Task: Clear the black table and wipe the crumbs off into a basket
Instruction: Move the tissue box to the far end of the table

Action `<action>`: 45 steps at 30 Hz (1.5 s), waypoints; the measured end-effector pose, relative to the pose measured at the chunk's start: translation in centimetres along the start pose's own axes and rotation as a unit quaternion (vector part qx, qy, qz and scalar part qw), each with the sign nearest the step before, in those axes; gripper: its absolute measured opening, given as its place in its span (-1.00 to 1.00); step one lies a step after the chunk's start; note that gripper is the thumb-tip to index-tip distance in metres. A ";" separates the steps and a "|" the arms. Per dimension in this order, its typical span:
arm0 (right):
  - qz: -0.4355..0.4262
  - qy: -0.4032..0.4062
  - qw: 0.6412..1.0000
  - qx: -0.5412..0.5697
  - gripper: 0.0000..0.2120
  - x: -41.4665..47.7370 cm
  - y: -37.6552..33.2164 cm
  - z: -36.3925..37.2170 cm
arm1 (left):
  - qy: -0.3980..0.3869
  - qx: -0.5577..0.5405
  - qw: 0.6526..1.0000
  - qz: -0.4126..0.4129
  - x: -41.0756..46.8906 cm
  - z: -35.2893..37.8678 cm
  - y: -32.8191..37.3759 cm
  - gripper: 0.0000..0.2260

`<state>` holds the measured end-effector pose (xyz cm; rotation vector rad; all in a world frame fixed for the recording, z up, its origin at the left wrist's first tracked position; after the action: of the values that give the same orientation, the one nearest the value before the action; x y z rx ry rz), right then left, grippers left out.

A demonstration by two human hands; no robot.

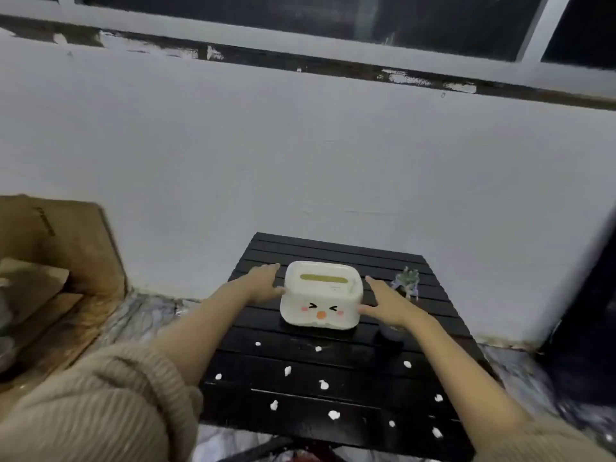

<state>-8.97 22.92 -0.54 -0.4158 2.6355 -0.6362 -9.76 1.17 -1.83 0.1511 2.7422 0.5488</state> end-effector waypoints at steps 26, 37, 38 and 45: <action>-0.058 0.127 0.982 0.126 -0.24 8.5 3.2 2.1 | 0.051 -0.205 0.977 0.024 6.3 3.8 -1.9 -0.38; -0.075 0.144 0.972 0.171 -0.35 18.2 1.1 -2.2 | 0.093 -0.254 0.962 0.022 15.1 -1.8 -6.4 -0.35; -0.072 0.140 0.973 0.170 -0.35 19.1 1.0 -2.4 | 0.091 -0.259 0.961 0.020 16.0 -1.9 -6.9 -0.34; -0.059 0.136 0.971 0.185 -0.38 24.0 1.8 -2.6 | 0.102 -0.297 0.949 0.027 20.8 -2.6 -9.0 -0.33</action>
<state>-31.49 16.54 -6.65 -0.3953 2.6681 -1.2789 -30.49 -4.55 -9.44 0.0185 2.6249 1.4405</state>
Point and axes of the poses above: each hand's wrist, its own x-axis towards the middle knuckle, its own z-axis out of the palm, y = z × x, the point moved 10 cm from there along x, towards the middle knuckle, and after that the axes turned 8 degrees about -y, right-handed, at the moved point
